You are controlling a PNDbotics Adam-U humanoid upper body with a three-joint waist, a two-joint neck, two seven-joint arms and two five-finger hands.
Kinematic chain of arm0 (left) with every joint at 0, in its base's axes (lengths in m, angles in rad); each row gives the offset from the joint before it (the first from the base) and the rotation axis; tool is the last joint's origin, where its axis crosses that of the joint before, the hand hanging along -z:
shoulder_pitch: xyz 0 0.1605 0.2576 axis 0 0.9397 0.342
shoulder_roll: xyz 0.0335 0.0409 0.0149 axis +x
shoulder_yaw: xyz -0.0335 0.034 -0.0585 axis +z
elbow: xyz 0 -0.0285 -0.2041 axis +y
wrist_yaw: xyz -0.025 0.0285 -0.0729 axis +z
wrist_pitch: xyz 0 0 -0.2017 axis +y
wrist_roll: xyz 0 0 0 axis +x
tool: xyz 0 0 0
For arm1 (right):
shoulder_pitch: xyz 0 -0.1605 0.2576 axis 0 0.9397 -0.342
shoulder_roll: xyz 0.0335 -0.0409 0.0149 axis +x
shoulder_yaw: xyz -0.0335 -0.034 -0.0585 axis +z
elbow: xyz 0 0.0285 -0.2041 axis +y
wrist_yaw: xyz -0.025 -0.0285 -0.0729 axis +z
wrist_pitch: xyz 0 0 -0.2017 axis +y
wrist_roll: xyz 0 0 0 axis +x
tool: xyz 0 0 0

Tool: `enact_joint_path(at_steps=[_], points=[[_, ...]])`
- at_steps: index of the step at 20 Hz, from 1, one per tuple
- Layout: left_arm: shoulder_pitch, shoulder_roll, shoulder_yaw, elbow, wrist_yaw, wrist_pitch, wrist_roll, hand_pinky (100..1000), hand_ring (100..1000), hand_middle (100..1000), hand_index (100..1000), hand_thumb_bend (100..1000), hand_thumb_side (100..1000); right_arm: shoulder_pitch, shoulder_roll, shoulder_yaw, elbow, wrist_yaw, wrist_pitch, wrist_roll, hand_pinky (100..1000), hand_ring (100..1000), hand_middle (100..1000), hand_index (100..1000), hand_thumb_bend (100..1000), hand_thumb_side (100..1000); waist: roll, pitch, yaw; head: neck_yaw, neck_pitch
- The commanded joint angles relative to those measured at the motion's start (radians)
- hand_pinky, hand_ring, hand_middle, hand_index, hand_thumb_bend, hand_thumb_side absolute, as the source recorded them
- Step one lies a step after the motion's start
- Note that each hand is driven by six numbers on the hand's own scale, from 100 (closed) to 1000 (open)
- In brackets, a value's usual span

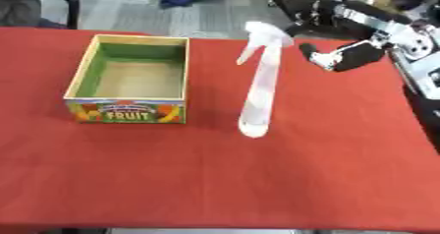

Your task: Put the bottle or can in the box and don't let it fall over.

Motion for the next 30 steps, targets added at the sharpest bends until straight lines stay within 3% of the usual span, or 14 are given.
enact_joint_path(at_steps=[1, 10, 30], points=[[-0.019, 0.007, -0.005, -0.015, 0.005, -0.002, -0.008, 708, 619, 525, 723, 294, 662, -0.022, -0.014, -0.032, 0.031, 0.042, -0.117, 0.089, 830, 1000, 1000, 970, 100, 207, 0.005, -0.005, 0.006, -0.008, -0.012], [-0.027, 0.004, -0.012, -0.016, 0.008, -0.002, -0.015, 708, 619, 525, 723, 292, 663, -0.033, -0.003, -0.071, 0.093, 0.075, -0.130, 0.031, 831, 1000, 1000, 959, 100, 218, 0.006, 0.002, 0.028, -0.024, -0.005], [-0.045, 0.006, -0.024, -0.016, 0.016, -0.005, -0.028, 709, 618, 525, 723, 294, 661, -0.049, 0.024, -0.107, 0.163, 0.112, -0.121, -0.004, 813, 1000, 1000, 933, 100, 228, -0.003, 0.006, 0.086, -0.059, 0.013]])
